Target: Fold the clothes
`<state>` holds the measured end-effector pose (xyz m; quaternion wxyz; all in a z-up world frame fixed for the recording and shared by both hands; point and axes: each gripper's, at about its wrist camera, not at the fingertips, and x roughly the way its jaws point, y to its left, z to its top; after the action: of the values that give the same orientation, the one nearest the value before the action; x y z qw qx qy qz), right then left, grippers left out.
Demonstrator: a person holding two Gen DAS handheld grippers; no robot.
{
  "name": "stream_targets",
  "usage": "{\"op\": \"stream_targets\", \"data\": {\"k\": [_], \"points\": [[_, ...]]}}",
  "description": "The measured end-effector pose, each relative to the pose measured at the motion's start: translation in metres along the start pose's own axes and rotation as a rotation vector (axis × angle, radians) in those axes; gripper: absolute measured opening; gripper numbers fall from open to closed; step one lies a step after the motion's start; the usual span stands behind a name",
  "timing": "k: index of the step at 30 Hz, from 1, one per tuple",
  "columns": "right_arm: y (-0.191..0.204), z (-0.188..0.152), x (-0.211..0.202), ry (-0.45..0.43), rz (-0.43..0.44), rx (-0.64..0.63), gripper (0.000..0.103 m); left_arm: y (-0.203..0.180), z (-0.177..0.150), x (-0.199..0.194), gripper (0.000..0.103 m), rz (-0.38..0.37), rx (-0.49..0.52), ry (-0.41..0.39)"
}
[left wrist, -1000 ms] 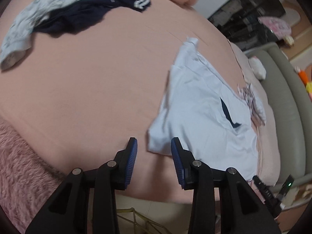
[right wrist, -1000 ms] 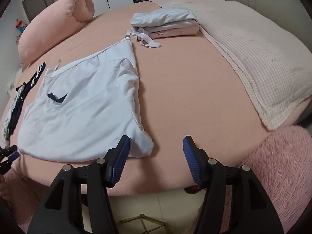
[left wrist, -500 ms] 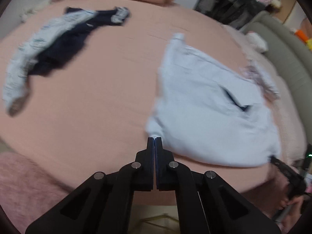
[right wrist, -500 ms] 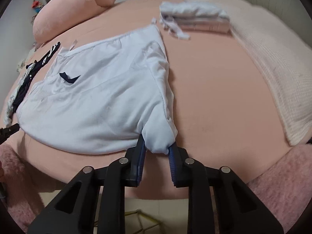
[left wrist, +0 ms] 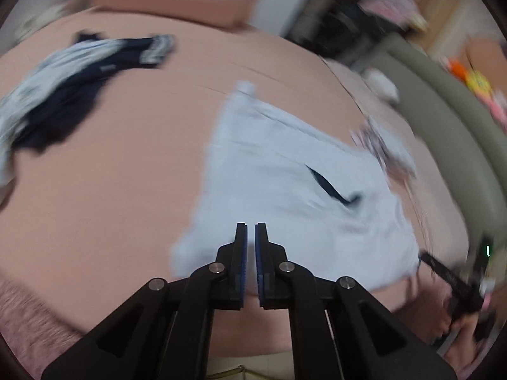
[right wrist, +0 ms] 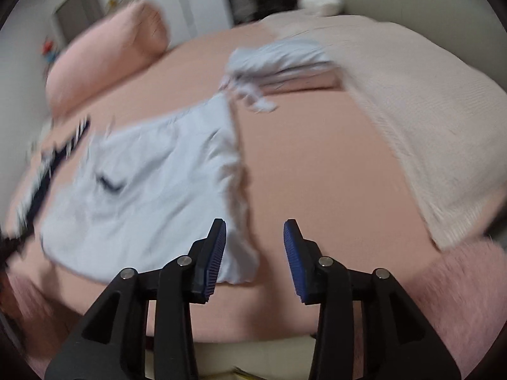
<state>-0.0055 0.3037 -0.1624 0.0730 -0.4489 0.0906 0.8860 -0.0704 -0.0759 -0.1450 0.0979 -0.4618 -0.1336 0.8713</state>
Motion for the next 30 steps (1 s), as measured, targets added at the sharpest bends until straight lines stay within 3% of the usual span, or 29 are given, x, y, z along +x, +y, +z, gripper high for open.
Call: {"op": "stream_targets", "data": {"k": [3, 5, 7, 8, 9, 10, 12, 13, 16, 18, 20, 22, 25, 28, 30], "points": [[0.006, -0.007, 0.015, 0.075, -0.053, -0.040, 0.038, 0.009, -0.005, 0.027, 0.006, 0.162, -0.023, 0.091], [-0.005, -0.008, 0.011, 0.080, -0.075, 0.006, 0.041, 0.023, -0.003, 0.019, 0.005, 0.172, -0.078, 0.073], [-0.019, -0.006, 0.002, 0.058, -0.167, 0.048, 0.041, 0.035, -0.001, 0.009, 0.005, 0.179, -0.129, 0.043], [-0.026, -0.005, -0.003, 0.032, -0.198, 0.086, 0.041, 0.038, 0.000, 0.003, 0.014, 0.176, -0.138, 0.021], [-0.033, -0.003, -0.010, -0.005, -0.172, 0.135, 0.040, 0.039, 0.001, -0.002, 0.022, 0.169, -0.140, -0.006], [-0.033, 0.000, -0.015, -0.038, -0.134, 0.148, 0.041, 0.038, 0.002, -0.007, 0.026, 0.101, -0.153, -0.021], [-0.017, 0.005, -0.021, -0.085, -0.090, 0.086, 0.041, 0.029, 0.002, -0.007, 0.037, 0.004, -0.132, -0.033], [-0.009, 0.007, -0.023, -0.108, -0.068, 0.055, 0.041, 0.020, 0.002, -0.004, 0.038, -0.007, -0.095, -0.030], [0.028, 0.004, -0.012, -0.063, -0.020, -0.098, 0.037, 0.003, -0.002, 0.018, 0.038, 0.091, 0.009, 0.041], [0.038, -0.002, 0.005, 0.010, -0.132, -0.186, 0.037, 0.012, -0.004, 0.026, 0.040, 0.127, -0.022, 0.078], [0.022, -0.001, 0.007, 0.047, -0.129, -0.119, 0.041, 0.027, -0.001, 0.014, 0.040, 0.164, -0.090, 0.046], [0.002, 0.006, -0.007, 0.018, -0.116, -0.026, 0.042, 0.038, 0.005, 0.002, 0.039, 0.168, -0.105, 0.012], [-0.006, 0.024, -0.023, -0.030, -0.081, -0.009, 0.042, 0.028, 0.027, 0.002, 0.039, 0.082, -0.029, 0.000], [0.024, 0.055, -0.012, -0.038, -0.017, -0.137, 0.042, -0.013, 0.053, 0.026, 0.039, 0.091, 0.168, 0.010], [0.046, 0.073, -0.003, -0.047, 0.025, -0.224, 0.043, -0.040, 0.064, 0.057, 0.039, 0.032, 0.262, 0.049]]}}
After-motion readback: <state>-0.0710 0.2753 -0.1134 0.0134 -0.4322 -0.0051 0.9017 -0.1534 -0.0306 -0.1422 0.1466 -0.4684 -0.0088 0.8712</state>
